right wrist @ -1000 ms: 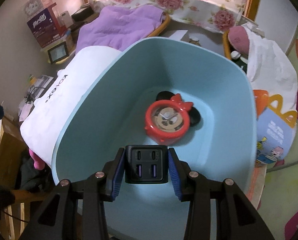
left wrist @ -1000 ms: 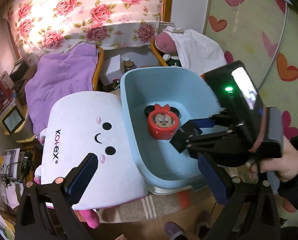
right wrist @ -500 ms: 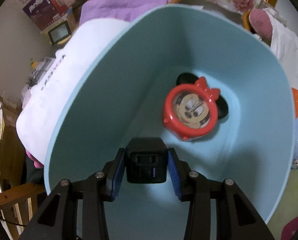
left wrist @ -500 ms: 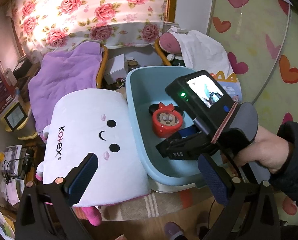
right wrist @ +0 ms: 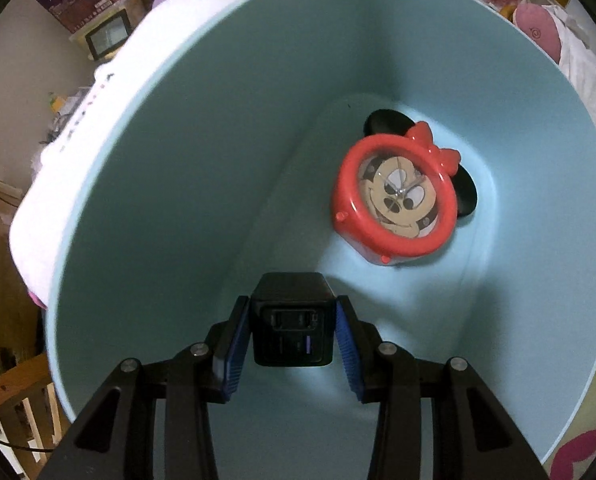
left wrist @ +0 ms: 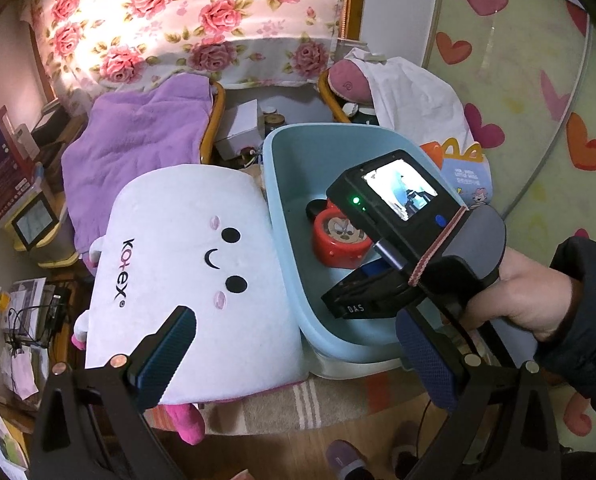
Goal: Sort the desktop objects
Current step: 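Lower the grey charger into the blue basin beside the red clock, then open the right gripper and raise it away from the charger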
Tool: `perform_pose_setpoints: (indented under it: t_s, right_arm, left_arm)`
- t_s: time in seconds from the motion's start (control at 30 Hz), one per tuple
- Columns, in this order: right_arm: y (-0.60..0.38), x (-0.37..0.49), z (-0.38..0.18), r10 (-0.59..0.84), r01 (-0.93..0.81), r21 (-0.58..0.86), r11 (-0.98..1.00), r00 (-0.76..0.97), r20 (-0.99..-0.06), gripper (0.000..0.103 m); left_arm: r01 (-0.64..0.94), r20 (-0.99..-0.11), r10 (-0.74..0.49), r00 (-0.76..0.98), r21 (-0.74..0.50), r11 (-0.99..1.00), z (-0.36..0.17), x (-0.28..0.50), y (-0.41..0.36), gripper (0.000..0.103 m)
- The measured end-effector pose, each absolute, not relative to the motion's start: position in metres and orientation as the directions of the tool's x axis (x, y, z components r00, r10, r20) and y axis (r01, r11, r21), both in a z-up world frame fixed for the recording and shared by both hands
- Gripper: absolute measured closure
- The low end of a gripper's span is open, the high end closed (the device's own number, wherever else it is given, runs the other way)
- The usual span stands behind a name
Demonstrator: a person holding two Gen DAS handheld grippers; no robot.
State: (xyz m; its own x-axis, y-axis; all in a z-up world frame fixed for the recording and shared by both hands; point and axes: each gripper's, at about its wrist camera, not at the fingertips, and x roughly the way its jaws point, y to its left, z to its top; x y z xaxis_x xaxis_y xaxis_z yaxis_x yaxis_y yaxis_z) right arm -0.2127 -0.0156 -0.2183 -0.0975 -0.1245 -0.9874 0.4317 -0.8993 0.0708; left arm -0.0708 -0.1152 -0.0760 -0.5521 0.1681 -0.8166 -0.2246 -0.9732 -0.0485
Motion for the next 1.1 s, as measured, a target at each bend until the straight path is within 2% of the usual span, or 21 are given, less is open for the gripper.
perform_pose_setpoints:
  t_s: [0.57, 0.63, 0.67, 0.87, 0.93, 1.03, 1.1]
  right_arm:
    - [-0.02, -0.212, -0.229, -0.103, 0.424, 0.066, -0.903, -0.064, -0.993, 0.058]
    - [-0.018, -0.212, -0.225, -0.103, 0.418, 0.061, -0.906, -0.08, -0.991, 0.052]
    - [-0.017, -0.212, -0.223, -0.106, 0.415, 0.061, -0.908, -0.085, -0.991, 0.044]
    - [-0.01, -0.209, -0.215, -0.134, 0.4, 0.084, -0.912, -0.098, -0.986, 0.044]
    - [-0.005, -0.205, -0.209, -0.142, 0.391, 0.088, -0.916, -0.111, -0.984, 0.04]
    - [0.008, -0.199, -0.193, -0.152, 0.377, 0.081, -0.923, -0.163, -0.975, 0.025]
    - [0.02, -0.192, -0.179, -0.163, 0.359, 0.077, -0.93, -0.217, -0.962, 0.011]
  left_arm:
    - [-0.233, -0.818, 0.169, -0.55, -0.044, -0.972, -0.076, -0.071, -0.113, 0.001]
    - [-0.235, -0.818, 0.171, -0.549, -0.045, -0.971, -0.075, -0.071, -0.112, 0.001]
    - [-0.236, -0.818, 0.171, -0.55, -0.044, -0.971, -0.075, -0.071, -0.112, 0.001]
    - [-0.242, -0.816, 0.173, -0.551, -0.042, -0.969, -0.072, -0.072, -0.109, 0.001]
    - [-0.247, -0.813, 0.177, -0.555, -0.042, -0.968, -0.07, -0.071, -0.108, 0.001]
    - [-0.26, -0.807, 0.184, -0.561, -0.04, -0.965, -0.065, -0.07, -0.105, 0.001]
    - [-0.268, -0.802, 0.188, -0.567, -0.036, -0.963, -0.061, -0.069, -0.102, 0.001]
